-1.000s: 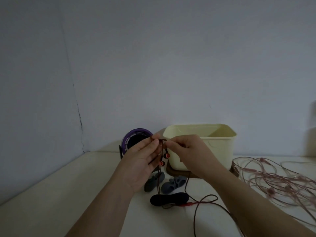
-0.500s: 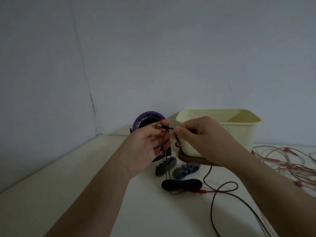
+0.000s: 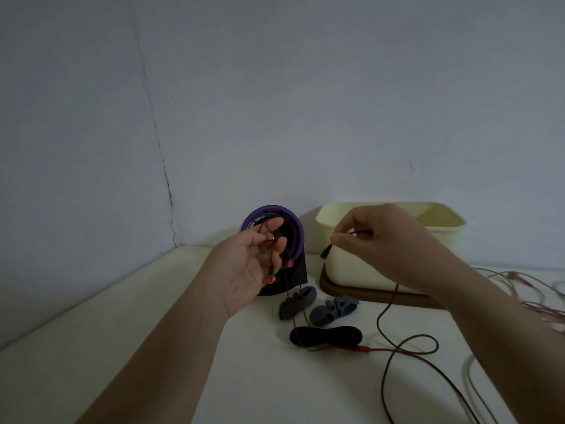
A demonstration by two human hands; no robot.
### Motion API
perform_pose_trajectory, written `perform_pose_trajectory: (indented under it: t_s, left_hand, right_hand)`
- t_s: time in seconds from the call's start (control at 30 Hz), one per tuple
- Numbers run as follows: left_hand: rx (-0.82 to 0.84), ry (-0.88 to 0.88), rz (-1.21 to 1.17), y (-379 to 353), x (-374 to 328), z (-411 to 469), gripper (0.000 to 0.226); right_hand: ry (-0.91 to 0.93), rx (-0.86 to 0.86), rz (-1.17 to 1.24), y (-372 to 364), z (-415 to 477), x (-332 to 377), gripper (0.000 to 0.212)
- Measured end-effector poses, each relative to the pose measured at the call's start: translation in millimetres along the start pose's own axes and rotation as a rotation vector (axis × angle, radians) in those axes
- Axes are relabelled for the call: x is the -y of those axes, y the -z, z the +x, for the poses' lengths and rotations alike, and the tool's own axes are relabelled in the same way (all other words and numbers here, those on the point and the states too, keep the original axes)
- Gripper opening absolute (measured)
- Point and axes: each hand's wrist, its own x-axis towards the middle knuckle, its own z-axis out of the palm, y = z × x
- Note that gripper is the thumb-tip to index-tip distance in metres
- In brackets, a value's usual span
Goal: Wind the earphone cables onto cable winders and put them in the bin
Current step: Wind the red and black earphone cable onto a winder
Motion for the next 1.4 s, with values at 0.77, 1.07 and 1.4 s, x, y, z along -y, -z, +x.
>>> perform_pose_trajectory:
  t_s: [0.77, 1.07, 1.4]
  left_hand:
    - [0.253, -0.085, 0.462, -5.7, 9.7, -1.1, 0.031]
    - [0.252, -0.142, 0.482, -6.1, 16.9, -3.4, 0.031]
    - [-0.06, -0.263, 0.489, 1.4, 20.7, 9.5, 0.028]
  right_hand:
    - [-0.222, 0.202, 0.633, -38.6, 6.6, -7.6, 0.02]
    - [-0.253, 0.226, 0.786, -46.3, 5.4, -4.5, 0.012]
    - [-0.587, 0.094, 1.324, -50.0, 5.8, -6.6, 0.028]
